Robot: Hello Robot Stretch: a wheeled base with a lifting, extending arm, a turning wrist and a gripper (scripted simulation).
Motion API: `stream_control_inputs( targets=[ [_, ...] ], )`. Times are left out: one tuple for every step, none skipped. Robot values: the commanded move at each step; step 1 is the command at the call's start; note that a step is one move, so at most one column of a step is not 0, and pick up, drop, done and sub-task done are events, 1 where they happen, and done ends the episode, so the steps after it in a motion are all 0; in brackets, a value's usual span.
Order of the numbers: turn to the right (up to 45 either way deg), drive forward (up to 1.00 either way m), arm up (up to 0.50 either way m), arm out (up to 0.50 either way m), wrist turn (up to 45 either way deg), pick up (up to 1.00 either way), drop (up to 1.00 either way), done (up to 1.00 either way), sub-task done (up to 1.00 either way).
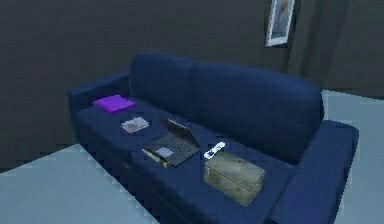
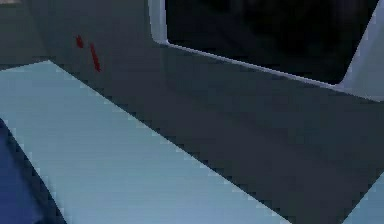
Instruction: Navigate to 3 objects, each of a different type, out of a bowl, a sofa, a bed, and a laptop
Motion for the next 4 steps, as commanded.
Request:
stream_control_inputs(
  targets=[
    [0.0,0.0,0.0,0.0,0.0,0.0,0.0,0.0,1.0],
    [-45.0,0.0,0.0,0.0,0.0,0.0,0.0,0.0,0.0],
    [-45.0,0.0,0.0,0.0,0.0,0.0,0.0,0.0,0.0],
    [-45.0,0.0,0.0,0.0,0.0,0.0,0.0,0.0,0.0]
  ],
)
